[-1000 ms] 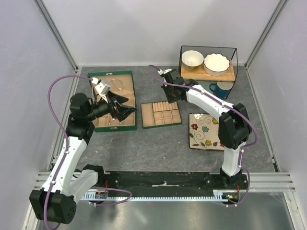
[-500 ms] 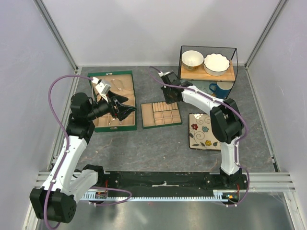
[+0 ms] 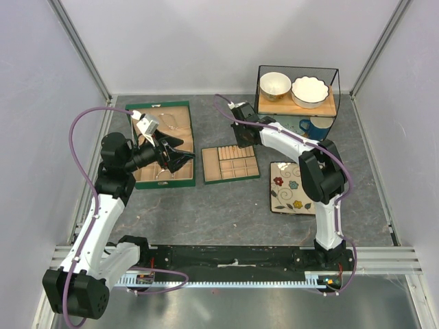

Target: Organize the mixed jewelry

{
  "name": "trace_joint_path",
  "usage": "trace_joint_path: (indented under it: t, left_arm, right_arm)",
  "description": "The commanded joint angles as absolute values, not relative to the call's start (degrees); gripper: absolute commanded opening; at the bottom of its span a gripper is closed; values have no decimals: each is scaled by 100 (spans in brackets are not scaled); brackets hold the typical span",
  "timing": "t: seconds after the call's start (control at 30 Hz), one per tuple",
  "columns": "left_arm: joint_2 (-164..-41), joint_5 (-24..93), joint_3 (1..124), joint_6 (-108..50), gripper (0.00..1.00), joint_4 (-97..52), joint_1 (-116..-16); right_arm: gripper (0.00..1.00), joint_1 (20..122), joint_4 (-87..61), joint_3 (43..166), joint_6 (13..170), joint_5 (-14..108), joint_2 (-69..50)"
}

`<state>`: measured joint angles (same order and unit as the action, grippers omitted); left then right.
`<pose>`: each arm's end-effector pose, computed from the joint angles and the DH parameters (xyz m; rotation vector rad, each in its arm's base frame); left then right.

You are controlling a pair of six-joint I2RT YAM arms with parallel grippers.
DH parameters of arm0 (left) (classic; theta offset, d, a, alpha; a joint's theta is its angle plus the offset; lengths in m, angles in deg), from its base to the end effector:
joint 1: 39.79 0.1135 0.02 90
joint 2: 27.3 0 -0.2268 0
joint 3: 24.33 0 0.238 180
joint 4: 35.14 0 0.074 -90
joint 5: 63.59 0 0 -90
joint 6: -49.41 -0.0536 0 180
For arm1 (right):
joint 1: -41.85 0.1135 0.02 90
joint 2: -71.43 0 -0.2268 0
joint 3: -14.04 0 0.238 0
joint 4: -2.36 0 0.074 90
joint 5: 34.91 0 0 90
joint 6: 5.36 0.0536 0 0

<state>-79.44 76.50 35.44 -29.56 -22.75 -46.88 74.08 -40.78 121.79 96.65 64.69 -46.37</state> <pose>0.2179 -0.0685 0.3152 0.6221 1.5959 -0.9541 0.3737 0.2250 0.1710 -0.3676 2.4571 0.1180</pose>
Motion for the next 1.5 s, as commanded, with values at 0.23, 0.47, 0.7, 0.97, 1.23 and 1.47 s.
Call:
trace_joint_path:
  t: [0.23,0.47,0.7,0.97,1.23,1.47]
  left_arm:
    - [-7915,7853,3606,-3136,85,-2431,-4647]
    - [-7915,7862,3597,-3136,85,-2449,-4656]
    - [-7907,7862,3580,-3127,85,-2458,-4656]
    - [-7907,7871,3580,-3119,85,-2458,-4656]
    - [-7898,7871,3571,-3127,85,-2467,-4638]
    - [-7907,7880,3571,-3119,85,-2475,-4647]
  right_arm:
    - [0,7340,-3826,12225,9756,6651,-4819]
    - [0,7305,-3773,12154,9774,6608,-4846]
    - [0,7305,-3773,12093,9809,6581,-4819]
    - [0,7305,-3747,11987,9844,6502,-4837]
    - [0,7305,-3747,11970,9897,6414,-4784]
    - [0,7305,-3729,11961,9932,6405,-4758]
